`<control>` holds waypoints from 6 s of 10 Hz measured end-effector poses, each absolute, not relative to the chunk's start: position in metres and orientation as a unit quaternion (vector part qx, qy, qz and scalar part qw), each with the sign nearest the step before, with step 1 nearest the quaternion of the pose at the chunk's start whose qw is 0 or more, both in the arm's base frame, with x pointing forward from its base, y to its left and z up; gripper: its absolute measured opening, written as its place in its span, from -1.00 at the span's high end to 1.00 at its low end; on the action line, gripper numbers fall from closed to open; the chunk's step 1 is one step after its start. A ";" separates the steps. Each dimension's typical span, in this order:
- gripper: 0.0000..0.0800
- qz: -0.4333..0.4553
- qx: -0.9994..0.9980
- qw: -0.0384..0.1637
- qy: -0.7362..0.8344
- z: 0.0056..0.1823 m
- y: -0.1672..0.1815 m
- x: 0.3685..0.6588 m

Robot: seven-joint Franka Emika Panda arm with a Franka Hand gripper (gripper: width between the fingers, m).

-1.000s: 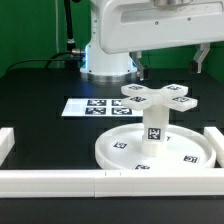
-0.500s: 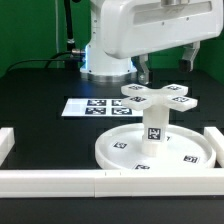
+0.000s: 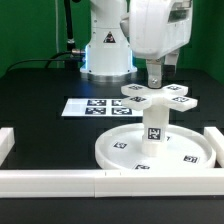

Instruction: Assemble round table

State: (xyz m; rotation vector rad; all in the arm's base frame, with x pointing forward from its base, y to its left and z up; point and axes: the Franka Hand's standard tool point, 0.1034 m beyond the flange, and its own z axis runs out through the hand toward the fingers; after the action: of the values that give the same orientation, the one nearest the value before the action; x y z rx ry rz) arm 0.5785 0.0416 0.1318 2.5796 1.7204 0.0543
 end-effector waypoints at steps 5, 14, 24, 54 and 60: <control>-0.62 -0.003 0.706 0.037 0.708 0.123 0.045 0.570; -0.62 -0.015 0.718 0.027 0.696 0.105 0.039 0.561; -0.10 -0.018 0.731 0.025 0.682 0.101 0.038 0.559; -0.58 0.001 0.946 -0.026 -0.324 0.118 0.042 0.559; -0.62 0.003 0.948 -0.039 -0.315 0.141 0.045 0.558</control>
Offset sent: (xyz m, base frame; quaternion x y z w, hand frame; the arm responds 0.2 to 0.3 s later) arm -0.0117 0.0105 -0.0084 -0.0036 -0.0147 -0.3036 0.9527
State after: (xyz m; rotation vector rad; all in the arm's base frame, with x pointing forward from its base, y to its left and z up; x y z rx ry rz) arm 0.5585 0.0445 0.1408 3.0556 -1.0150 0.0087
